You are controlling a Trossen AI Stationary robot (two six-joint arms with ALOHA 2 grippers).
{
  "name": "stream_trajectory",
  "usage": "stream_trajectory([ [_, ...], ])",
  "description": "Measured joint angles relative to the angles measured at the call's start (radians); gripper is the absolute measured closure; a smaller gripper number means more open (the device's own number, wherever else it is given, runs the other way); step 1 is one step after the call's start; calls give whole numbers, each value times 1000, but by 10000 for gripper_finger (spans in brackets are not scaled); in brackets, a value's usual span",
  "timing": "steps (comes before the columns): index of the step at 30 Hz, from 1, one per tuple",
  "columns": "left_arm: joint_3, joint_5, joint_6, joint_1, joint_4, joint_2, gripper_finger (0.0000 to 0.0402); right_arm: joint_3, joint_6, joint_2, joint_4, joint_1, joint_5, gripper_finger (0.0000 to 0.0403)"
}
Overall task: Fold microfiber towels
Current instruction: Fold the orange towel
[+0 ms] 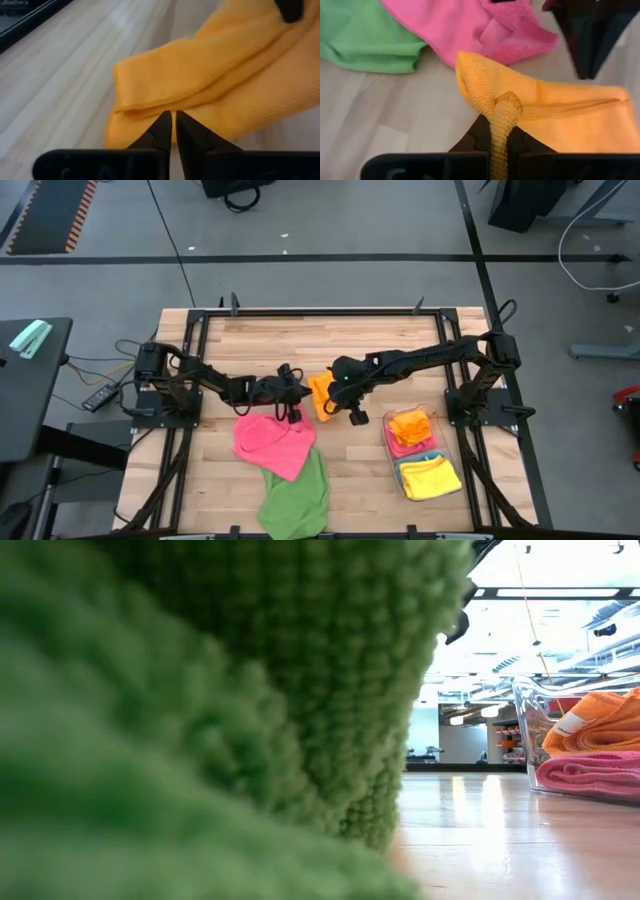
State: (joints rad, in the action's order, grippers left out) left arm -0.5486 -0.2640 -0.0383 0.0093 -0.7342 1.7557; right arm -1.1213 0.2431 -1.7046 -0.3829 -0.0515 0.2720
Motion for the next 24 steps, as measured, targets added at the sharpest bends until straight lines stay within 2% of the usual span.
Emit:
stream_trajectory([
  [7,-14,-6,-2,1,-15,50,374,0,-16,-59,23,-63,154,390],
  [11,-16,-66,-2,8,-24,74,374,1,-11,-104,39,-101,221,390],
  [24,-17,-73,7,38,-43,143,383,0,2,-114,54,-150,310,390],
])
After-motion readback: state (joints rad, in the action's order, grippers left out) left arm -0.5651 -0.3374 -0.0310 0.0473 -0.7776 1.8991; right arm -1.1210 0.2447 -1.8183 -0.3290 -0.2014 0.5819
